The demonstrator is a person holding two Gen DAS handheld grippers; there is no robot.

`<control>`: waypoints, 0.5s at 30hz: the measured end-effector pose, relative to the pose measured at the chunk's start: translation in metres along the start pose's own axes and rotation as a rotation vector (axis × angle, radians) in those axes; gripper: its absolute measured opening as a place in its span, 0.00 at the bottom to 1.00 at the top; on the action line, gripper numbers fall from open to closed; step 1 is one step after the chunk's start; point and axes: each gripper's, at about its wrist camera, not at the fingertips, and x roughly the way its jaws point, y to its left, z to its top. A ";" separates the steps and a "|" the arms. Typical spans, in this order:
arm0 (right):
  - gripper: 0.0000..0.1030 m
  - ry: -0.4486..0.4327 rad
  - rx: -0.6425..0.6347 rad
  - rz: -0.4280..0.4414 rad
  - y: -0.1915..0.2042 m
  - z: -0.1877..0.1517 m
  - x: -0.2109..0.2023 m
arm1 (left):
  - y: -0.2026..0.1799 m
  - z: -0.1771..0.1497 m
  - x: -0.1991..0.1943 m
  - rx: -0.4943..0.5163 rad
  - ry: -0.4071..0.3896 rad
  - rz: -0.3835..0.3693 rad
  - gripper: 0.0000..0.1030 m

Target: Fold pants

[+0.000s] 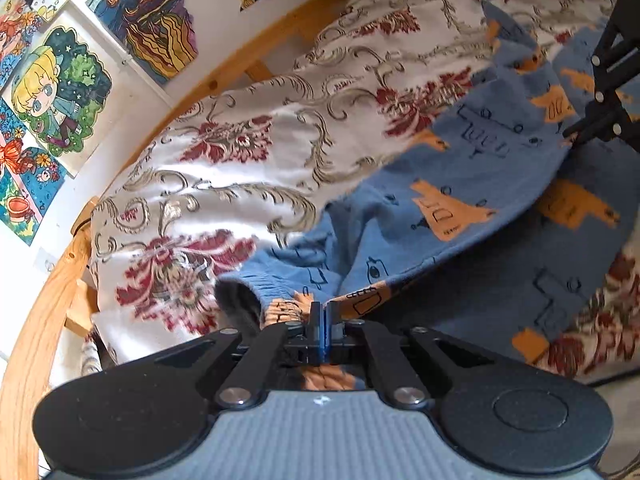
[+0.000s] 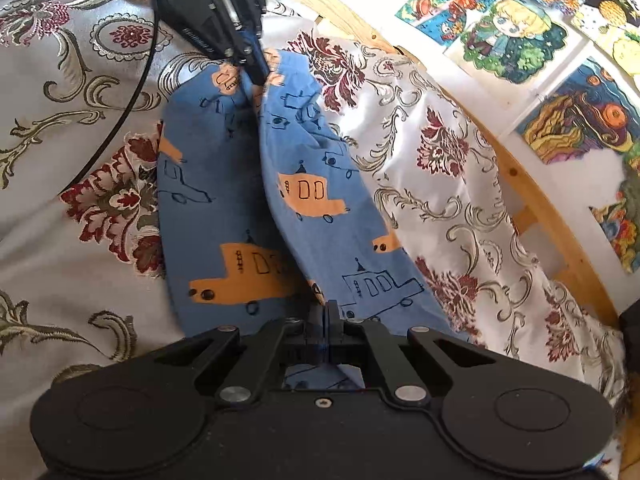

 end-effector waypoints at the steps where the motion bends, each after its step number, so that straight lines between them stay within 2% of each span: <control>1: 0.00 0.002 0.002 -0.005 0.002 -0.001 0.001 | -0.003 -0.002 0.000 0.009 0.000 0.007 0.01; 3: 0.01 0.000 0.008 -0.026 0.003 -0.003 0.002 | -0.007 -0.004 0.000 0.031 -0.003 0.021 0.01; 6: 0.14 0.005 -0.007 -0.062 0.005 -0.006 0.007 | -0.009 -0.005 -0.001 0.041 -0.004 0.028 0.01; 10: 0.12 0.008 -0.017 -0.072 0.004 -0.008 0.011 | -0.009 -0.005 -0.002 0.058 -0.005 0.036 0.01; 11: 0.09 0.009 -0.012 -0.068 0.003 -0.009 0.011 | -0.010 -0.005 -0.003 0.062 -0.006 0.038 0.01; 12: 0.00 0.006 -0.007 -0.070 0.003 -0.009 0.010 | -0.010 -0.005 -0.003 0.064 -0.006 0.042 0.01; 15: 0.00 -0.010 -0.014 -0.075 0.004 -0.006 0.003 | -0.009 -0.004 -0.005 0.055 -0.009 0.051 0.01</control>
